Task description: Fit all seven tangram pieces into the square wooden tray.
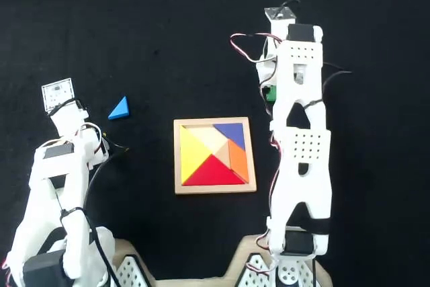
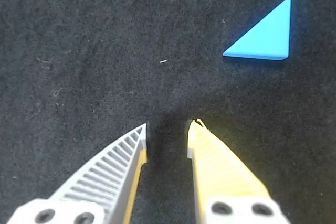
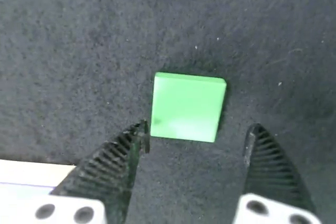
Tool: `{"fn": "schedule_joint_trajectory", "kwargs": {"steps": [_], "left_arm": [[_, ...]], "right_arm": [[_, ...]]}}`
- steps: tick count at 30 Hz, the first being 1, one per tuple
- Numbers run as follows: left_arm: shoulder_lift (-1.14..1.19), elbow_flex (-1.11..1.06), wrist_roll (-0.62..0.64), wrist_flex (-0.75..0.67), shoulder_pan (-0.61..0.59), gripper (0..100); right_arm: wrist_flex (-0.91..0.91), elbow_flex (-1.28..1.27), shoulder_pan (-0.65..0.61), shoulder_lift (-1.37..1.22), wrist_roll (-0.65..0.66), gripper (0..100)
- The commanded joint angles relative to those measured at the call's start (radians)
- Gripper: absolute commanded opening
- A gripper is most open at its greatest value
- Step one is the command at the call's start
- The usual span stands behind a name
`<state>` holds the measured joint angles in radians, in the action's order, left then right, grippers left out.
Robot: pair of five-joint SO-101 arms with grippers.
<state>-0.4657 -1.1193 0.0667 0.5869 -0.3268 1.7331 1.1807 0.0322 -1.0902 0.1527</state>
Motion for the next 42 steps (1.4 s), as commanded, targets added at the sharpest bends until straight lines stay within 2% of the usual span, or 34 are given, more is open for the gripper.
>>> {"fn": "schedule_joint_trajectory", "kwargs": {"steps": [1,24,26,32,42], "left_arm": [[-0.018,0.015,0.012,-0.017,-0.005,14],[-0.018,0.015,0.011,-0.017,-0.005,14],[-0.018,0.015,0.011,-0.017,-0.005,14],[-0.018,0.015,0.011,-0.017,-0.004,14],[-0.018,0.015,0.011,-0.017,-0.004,14]], "right_arm": [[0.026,0.002,-0.052,0.067,-0.005,29.3],[-0.037,0.054,-0.009,-0.082,0.000,28.9],[-0.038,0.061,-0.009,-0.094,0.002,25.2],[-0.034,0.120,-0.002,-0.104,0.000,1.4],[0.015,0.176,0.000,-0.071,0.002,1.1]]}}
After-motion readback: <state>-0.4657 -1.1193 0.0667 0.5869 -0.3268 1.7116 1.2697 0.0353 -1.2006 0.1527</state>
